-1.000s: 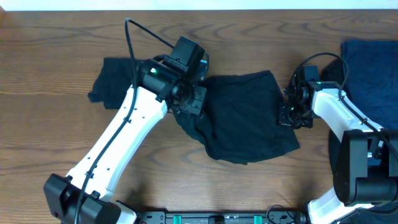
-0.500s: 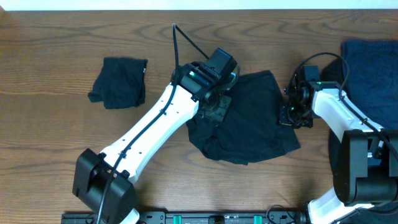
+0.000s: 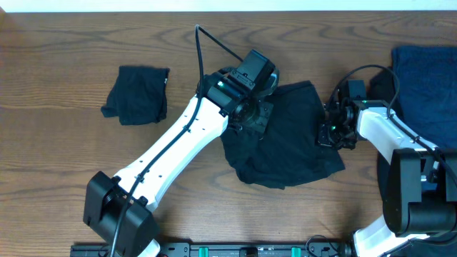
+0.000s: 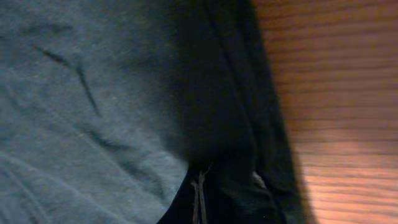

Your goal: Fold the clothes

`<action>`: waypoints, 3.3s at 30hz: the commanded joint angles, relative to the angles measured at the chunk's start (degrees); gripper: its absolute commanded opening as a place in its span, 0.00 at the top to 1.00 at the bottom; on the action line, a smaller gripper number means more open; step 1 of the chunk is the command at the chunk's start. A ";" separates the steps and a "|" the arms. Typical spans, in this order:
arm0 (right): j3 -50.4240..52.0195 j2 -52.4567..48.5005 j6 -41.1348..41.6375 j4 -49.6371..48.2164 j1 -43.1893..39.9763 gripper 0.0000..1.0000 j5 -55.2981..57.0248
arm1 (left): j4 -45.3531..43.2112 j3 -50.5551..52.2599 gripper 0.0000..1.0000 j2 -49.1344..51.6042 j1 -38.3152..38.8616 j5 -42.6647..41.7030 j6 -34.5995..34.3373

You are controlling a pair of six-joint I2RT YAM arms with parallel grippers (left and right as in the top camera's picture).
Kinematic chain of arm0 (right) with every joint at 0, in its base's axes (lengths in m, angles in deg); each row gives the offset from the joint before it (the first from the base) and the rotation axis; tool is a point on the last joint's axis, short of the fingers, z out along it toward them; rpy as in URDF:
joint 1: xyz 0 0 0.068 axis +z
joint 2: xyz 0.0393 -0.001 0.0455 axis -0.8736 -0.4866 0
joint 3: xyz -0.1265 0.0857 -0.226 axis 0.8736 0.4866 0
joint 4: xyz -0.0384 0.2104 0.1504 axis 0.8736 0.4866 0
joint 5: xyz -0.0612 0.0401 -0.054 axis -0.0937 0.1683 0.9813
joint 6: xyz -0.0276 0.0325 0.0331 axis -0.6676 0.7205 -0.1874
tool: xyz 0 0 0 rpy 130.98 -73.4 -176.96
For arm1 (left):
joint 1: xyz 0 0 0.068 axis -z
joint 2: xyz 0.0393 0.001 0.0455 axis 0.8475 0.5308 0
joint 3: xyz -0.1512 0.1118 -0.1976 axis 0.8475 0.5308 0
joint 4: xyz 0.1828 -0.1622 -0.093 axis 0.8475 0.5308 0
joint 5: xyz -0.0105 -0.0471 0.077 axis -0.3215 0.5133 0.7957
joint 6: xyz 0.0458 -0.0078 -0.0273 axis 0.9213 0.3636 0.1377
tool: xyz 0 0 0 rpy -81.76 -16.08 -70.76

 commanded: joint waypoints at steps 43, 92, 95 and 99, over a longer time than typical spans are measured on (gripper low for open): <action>4.02 -0.26 1.99 -3.41 3.78 0.99 -0.76 | -16.00 -2.78 0.94 10.12 10.25 -3.96 -7.93; 20.96 19.98 -1.36 -5.14 -3.69 0.99 -9.97 | -23.43 -1.46 0.44 24.79 1.79 10.27 -5.09; 23.34 19.98 0.90 -7.26 -3.69 0.99 -7.85 | -25.70 -1.46 0.45 28.33 0.87 10.27 -5.09; 24.15 19.98 2.05 -7.30 -3.69 0.99 -6.75 | -27.50 -1.49 0.45 30.56 0.07 10.25 -5.09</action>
